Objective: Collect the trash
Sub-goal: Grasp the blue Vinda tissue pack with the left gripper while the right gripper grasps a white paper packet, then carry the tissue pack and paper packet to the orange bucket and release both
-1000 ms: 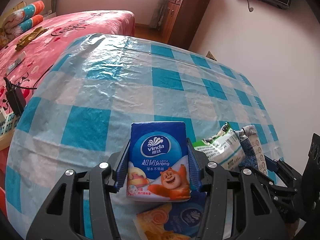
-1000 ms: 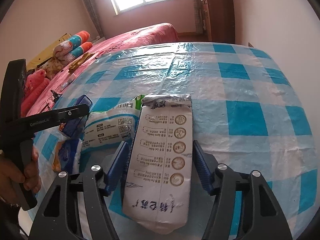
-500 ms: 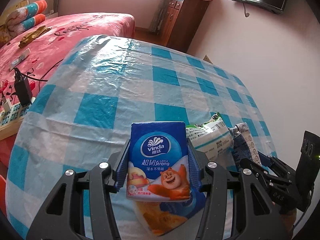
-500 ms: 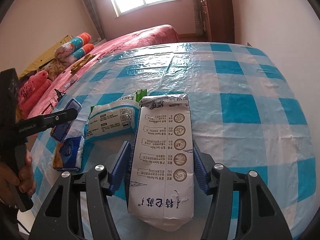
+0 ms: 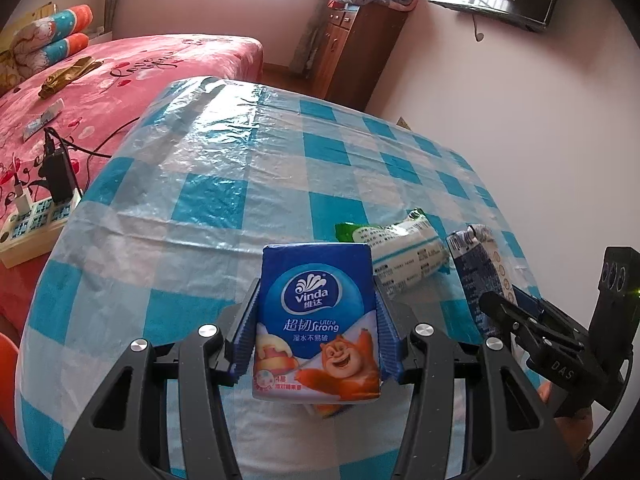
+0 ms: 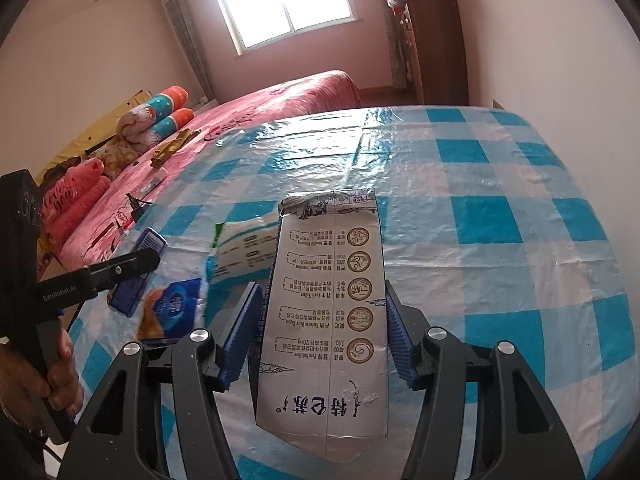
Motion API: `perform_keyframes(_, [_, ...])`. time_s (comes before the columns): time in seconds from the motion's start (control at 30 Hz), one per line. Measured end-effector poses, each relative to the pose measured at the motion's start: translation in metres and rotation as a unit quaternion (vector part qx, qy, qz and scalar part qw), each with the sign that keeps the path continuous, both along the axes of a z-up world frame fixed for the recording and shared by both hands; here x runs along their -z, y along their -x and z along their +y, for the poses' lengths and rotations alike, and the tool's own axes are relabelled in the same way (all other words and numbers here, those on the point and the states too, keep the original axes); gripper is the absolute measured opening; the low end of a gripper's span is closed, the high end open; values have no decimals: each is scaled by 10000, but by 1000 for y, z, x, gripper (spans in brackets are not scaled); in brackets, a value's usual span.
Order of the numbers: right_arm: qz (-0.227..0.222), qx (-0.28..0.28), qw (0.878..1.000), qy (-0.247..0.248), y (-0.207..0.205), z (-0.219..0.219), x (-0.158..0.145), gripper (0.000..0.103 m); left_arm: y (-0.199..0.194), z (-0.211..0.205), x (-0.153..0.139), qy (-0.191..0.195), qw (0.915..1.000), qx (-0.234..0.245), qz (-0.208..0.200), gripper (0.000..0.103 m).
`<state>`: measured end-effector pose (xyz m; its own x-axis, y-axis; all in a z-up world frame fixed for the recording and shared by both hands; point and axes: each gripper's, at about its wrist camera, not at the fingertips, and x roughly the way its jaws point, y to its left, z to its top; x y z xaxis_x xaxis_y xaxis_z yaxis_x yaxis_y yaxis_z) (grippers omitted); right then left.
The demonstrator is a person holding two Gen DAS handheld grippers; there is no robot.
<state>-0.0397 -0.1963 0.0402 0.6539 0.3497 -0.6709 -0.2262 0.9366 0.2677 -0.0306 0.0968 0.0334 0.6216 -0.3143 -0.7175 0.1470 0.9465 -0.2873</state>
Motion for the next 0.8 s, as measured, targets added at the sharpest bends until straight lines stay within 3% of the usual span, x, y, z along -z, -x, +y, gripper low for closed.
perform_keyframes(0.8, [-136, -749, 9966, 307, 46, 83, -20, 59, 69, 64, -4, 191, 9990, -188, -352, 53])
